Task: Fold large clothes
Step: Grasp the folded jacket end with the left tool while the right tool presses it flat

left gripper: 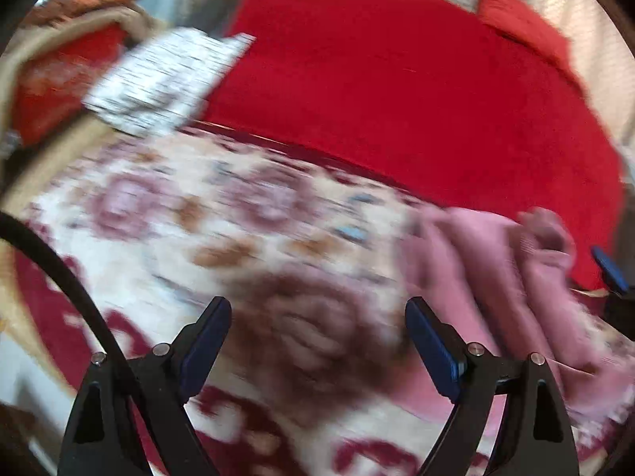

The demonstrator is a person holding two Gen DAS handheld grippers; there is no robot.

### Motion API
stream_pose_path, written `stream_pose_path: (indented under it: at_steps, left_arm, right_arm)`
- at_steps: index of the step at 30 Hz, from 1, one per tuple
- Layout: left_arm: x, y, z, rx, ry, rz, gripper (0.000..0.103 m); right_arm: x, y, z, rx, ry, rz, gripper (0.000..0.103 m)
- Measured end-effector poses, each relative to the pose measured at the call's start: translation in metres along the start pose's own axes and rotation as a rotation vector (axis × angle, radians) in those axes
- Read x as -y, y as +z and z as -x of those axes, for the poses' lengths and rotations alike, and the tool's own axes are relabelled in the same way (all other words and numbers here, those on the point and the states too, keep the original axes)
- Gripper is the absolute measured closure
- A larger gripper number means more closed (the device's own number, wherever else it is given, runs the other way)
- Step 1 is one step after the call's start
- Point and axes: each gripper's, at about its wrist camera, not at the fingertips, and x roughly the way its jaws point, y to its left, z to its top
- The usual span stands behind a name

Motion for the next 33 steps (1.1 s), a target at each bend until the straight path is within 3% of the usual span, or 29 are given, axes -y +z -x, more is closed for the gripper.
stream_pose_path:
  at_steps: [3, 7, 9, 10, 14, 17, 19, 22, 25, 29, 33]
  left_arm:
    - [0.014, -0.010, 0.003, -0.082, -0.246, 0.015, 0.014]
    - [0.040, -0.025, 0.006, -0.157, -0.474, 0.011, 0.014]
    - [0.054, -0.033, 0.002, -0.217, -0.562, 0.015, 0.012]
    - [0.062, -0.038, -0.002, -0.249, -0.590, 0.017, 0.011]
    - [0.080, -0.050, -0.014, -0.327, -0.613, 0.040, 0.011]
    - [0.074, -0.047, -0.013, -0.297, -0.624, 0.106, 0.011]
    - [0.061, -0.041, -0.012, -0.263, -0.672, 0.178, 0.010]
    - [0.047, -0.040, -0.019, -0.254, -0.663, 0.243, 0.009]
    - [0.032, -0.038, -0.024, -0.252, -0.690, 0.334, 0.009]
    - [0.015, -0.031, -0.009, -0.158, -0.747, 0.388, 0.007]
    - [0.025, -0.039, -0.017, -0.266, -0.658, 0.322, 0.005]
  right_arm:
    - [-0.013, -0.001, 0.049, 0.082, -0.139, 0.159, 0.028]
    - [0.016, -0.010, 0.094, 0.113, -0.438, 0.258, 0.066]
    - [0.044, -0.018, 0.102, 0.101, -0.576, 0.252, 0.066]
    - [0.057, -0.019, 0.107, 0.095, -0.596, 0.238, 0.066]
    - [0.098, -0.035, 0.103, 0.068, -0.536, 0.161, 0.067]
    - [0.094, -0.042, 0.095, 0.060, -0.448, 0.143, 0.067]
    - [0.094, -0.045, 0.095, 0.050, -0.385, 0.126, 0.067]
    - [0.097, -0.047, 0.082, 0.040, -0.314, 0.097, 0.067]
    - [0.099, -0.056, 0.067, 0.051, -0.321, 0.128, 0.067]
    - [0.090, -0.063, 0.061, 0.083, -0.355, 0.185, 0.067]
    - [0.089, -0.065, 0.060, 0.094, -0.367, 0.197, 0.067]
